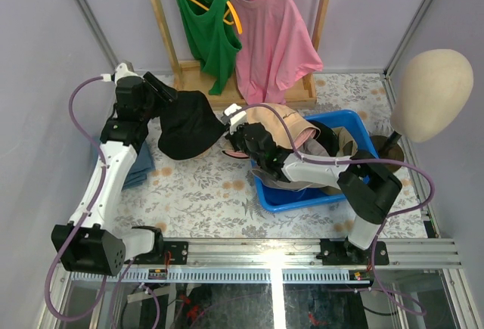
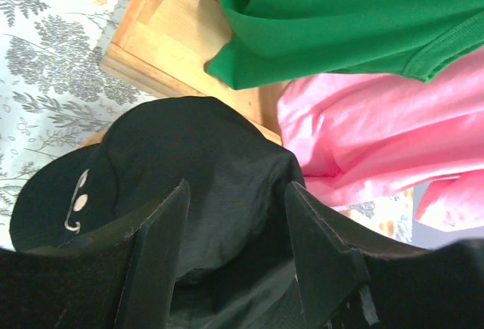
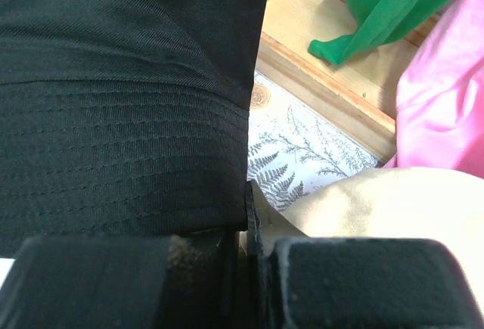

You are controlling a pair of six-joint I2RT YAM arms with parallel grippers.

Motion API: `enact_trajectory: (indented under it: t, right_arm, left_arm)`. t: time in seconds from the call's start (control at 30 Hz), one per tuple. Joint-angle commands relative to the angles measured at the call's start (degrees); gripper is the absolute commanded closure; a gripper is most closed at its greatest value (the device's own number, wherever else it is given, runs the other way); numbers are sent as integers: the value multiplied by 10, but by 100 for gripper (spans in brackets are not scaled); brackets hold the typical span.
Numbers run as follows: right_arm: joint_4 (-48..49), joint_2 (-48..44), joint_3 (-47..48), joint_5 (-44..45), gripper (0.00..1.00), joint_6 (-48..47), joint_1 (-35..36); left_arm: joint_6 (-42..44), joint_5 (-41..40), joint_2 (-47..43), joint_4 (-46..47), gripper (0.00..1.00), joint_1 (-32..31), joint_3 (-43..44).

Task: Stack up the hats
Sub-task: Place the hat on the hat stand.

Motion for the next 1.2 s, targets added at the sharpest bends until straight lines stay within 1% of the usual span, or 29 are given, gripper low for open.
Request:
enact_trajectory:
  t: [0.0,0.03,0.07,0.1,0.17,0.23,0.3,0.37,0.5,0.73,0.83,0.9,0.97,1.17]
  right_arm:
    - [0,-32,-14,8,100,21,-1]
    - [-7,-36,-15,5,97,23,0]
    - [-13,-40,-15,3,92,23,0]
    - [-18,-45,-16,2,85,25,1]
    - [-25,-51,-19,3,68,28,1]
    - [-36,-73,-19,0,55,28,1]
    - [-50,-81,-16,-6,47,28,2]
    - [-59,-89,-17,-8,42,32,3]
    - [-81,-111,-31,-6,39,39,5]
    - [-144,-202,-65,26,37,51,6]
    - [-151,-237,-64,36,34,51,6]
    - [-158,-234,-34,34,32,41,5]
    - [-178,-207,18,24,31,36,5]
    - [-215,-69,204,-37,29,45,6]
  left_arm:
    - [29,-42,2,-7,46,-1,-11]
    - [31,-43,2,-6,46,-1,-14]
    - [33,-44,1,-4,46,-1,-16]
    - [35,-44,2,-4,46,-1,-18]
    - [38,-46,0,0,46,-1,-26]
    - [39,-48,-2,6,46,-1,-35]
    - [37,-49,-7,14,46,-1,-46]
    - [33,-49,-10,22,46,-1,-58]
    - [24,-45,-16,38,47,-1,-80]
    - [17,-33,-17,63,47,-1,-95]
    - [14,-28,-10,68,47,-1,-97]
    - [10,-26,-7,73,47,-1,-97]
    - [8,-22,-4,74,47,-1,-93]
    - [16,-25,2,64,47,-1,-69]
